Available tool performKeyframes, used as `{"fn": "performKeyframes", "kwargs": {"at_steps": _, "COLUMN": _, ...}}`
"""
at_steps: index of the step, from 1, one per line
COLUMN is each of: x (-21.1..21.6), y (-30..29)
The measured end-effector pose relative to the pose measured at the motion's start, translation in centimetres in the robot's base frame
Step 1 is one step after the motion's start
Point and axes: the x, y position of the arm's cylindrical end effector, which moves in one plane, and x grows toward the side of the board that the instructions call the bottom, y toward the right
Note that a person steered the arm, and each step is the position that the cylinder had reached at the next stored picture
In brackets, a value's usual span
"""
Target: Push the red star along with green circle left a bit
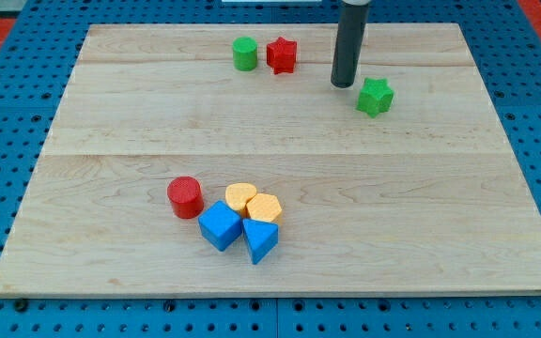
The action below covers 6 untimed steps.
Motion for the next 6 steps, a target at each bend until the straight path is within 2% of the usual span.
{"fn": "performKeyframes", "kwargs": {"at_steps": 1, "x": 3.3, "y": 5.7}}
{"fn": "performKeyframes", "kwargs": {"at_steps": 2, "x": 4.4, "y": 5.4}}
{"fn": "performKeyframes", "kwargs": {"at_steps": 4, "x": -6.9, "y": -0.1}}
{"fn": "performKeyframes", "kwargs": {"at_steps": 5, "x": -8.3, "y": -6.9}}
{"fn": "performKeyframes", "kwargs": {"at_steps": 6, "x": -6.6, "y": -12.8}}
